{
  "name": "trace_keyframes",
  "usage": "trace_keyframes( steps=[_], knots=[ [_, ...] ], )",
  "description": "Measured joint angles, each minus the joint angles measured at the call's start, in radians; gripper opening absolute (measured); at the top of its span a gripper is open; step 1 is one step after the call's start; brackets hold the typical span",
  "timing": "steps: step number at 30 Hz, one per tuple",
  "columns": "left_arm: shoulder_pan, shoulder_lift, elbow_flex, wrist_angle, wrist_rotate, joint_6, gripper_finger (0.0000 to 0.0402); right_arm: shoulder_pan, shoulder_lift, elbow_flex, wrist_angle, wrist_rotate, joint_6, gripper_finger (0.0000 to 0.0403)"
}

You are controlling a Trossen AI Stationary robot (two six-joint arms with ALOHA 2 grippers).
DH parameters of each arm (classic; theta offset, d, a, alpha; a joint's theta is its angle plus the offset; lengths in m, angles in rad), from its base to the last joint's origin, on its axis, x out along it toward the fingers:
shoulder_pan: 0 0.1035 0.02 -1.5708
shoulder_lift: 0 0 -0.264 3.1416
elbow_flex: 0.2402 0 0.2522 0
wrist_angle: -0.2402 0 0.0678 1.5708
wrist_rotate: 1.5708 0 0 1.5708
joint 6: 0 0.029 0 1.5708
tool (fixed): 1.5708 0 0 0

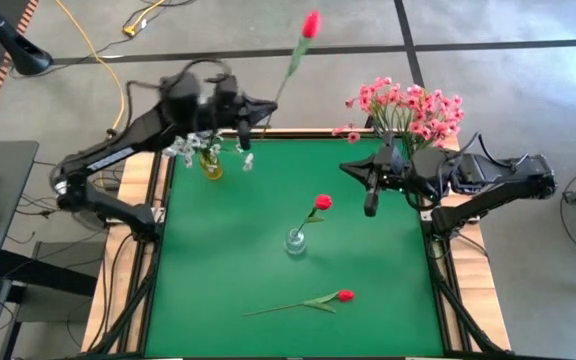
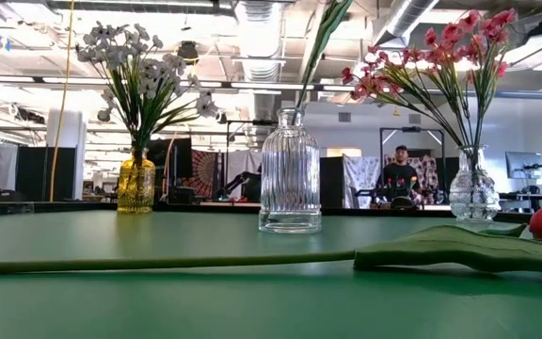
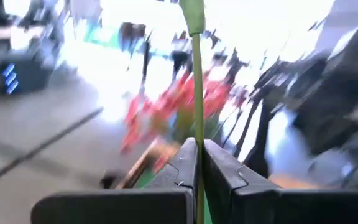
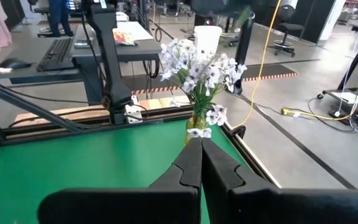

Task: Sort flowers into vase by color
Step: Put the top red flower into the bottom transparent vase

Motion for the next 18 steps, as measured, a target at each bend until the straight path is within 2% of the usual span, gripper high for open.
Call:
trace_keyframes(
  steps=[5, 8, 14, 18],
  knots=[
    [-0.02, -0.147, -0.26, 0.39, 0.132, -0.058, 0.0, 0.018, 0.0, 0.0, 0.017, 0.0, 0.0, 0.0029],
    [-0.051, -0.213, -0.44, 0.641, 0.177, -0.135, 0.0, 0.022, 0.0, 0.0, 0.017, 0.0, 0.0, 0.0028],
    [-0.129, -0.242, -0.799, 1.13, 0.175, -0.151, 0.0, -0.001, 0.0, 0.0, 0.016, 0.0, 0.006, 0.0031],
    [-0.187, -0.217, -0.966, 1.368, 0.14, -0.127, 0.0, -0.014, 0.0, 0.0, 0.016, 0.0, 0.007, 0.0029]
  ],
)
